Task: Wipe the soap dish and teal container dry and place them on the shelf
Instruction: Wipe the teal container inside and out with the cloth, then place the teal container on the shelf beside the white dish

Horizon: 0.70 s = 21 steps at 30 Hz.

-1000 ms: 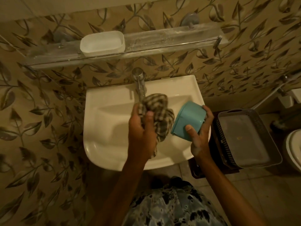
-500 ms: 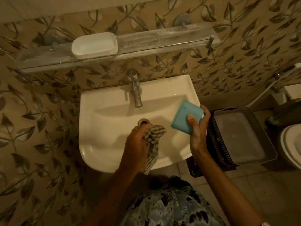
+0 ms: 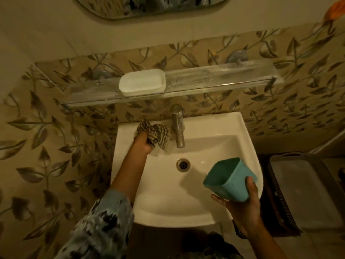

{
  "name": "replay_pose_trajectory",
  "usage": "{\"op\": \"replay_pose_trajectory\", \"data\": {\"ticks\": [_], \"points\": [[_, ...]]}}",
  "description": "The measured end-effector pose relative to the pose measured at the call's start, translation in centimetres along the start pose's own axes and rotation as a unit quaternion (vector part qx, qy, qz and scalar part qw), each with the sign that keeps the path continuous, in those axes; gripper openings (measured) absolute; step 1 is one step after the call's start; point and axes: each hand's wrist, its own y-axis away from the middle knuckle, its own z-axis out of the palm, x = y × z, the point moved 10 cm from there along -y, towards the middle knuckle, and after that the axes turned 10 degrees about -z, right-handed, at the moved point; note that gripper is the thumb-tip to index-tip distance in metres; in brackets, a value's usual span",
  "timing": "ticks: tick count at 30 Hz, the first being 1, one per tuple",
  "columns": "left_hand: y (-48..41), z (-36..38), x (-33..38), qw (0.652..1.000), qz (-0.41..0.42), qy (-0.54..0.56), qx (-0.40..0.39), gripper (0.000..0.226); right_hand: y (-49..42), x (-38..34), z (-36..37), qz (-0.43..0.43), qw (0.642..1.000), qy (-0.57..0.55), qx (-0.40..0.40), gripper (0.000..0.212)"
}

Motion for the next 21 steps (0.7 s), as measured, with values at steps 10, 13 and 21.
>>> {"op": "replay_pose_trajectory", "data": {"ticks": [10,13,21], "points": [[-4.0,0.0,0.9,0.991,0.014,-0.104,0.079,0.040,0.1,-0.4,0.9,0.017,0.996,-0.084,-0.001,0.059],[-3.7,-2.0,2.6,0.933,0.058,-0.307,0.179,0.043,0.0,-1.6,2.2,-0.004,0.996,-0.090,-0.026,0.056],[1.0,-0.7,0.9,0.885,0.134,-0.414,0.165,0.051,-0.6,-3.5,7.3,0.009,0.989,-0.105,-0.100,0.065]]}}
